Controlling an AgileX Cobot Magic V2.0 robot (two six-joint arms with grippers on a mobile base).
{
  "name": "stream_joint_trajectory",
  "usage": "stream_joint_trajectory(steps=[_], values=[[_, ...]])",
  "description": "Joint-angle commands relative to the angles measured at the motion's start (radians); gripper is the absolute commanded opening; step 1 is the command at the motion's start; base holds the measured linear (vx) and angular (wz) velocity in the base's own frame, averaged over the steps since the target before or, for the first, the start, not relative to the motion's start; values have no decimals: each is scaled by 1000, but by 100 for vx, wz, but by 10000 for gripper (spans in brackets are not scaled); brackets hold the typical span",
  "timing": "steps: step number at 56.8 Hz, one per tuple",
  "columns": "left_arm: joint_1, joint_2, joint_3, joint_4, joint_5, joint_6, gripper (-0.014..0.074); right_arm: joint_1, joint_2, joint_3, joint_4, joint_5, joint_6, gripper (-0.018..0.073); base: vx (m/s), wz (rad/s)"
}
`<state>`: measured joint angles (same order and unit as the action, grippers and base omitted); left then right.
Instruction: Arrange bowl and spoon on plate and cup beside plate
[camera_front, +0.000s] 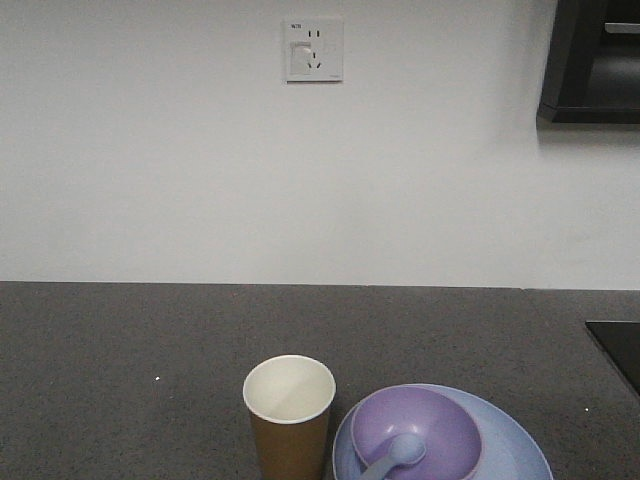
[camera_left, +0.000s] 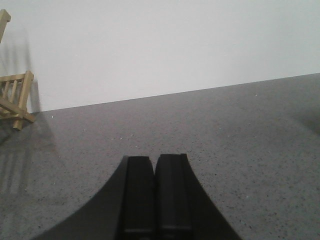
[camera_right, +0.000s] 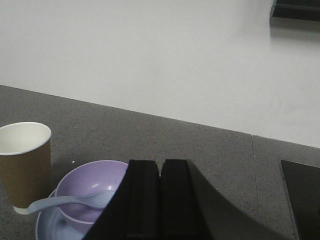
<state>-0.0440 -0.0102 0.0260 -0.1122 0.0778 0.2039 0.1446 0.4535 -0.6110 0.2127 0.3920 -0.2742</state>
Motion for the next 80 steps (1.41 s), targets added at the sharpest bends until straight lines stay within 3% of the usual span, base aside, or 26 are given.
stream_joint_trajectory(steps=[1, 21, 26, 32, 39, 49, 57, 69, 80], values=[[-1, -15, -25, -3, -78, 1, -3, -1, 8, -28, 2, -85, -10, -11, 0, 0], [-1, -15, -25, -3, -78, 1, -3, -1, 8, -28, -14, -84, -10, -11, 0, 0], [-1, -15, -25, -3, -78, 1, -3, -3, 0, -28, -140, -69, 40, -11, 0, 0], [-1, -15, -25, -3, -78, 1, -3, -3, -45, 32, -304, -78, 240, -11, 0, 0], [-1, -15, -25, -3, -78, 1, -3, -3, -122, 192, -370, -198, 319, -11, 0, 0], [-1, -15, -25, -3, -78, 1, -3, -9, -267, 484, -324, -376, 308, -11, 0, 0], [-1, -15, -25, -3, -78, 1, -3, -89, -365, 637, -228, -405, 313, -11, 0, 0], [-1, -15, -25, -3, -78, 1, -3, -202, -471, 645, -213, -286, 310, -11, 0, 0], [-1, -15, -25, -3, -78, 1, -3, -200, -470, 645, -213, -289, 310, -11, 0, 0]])
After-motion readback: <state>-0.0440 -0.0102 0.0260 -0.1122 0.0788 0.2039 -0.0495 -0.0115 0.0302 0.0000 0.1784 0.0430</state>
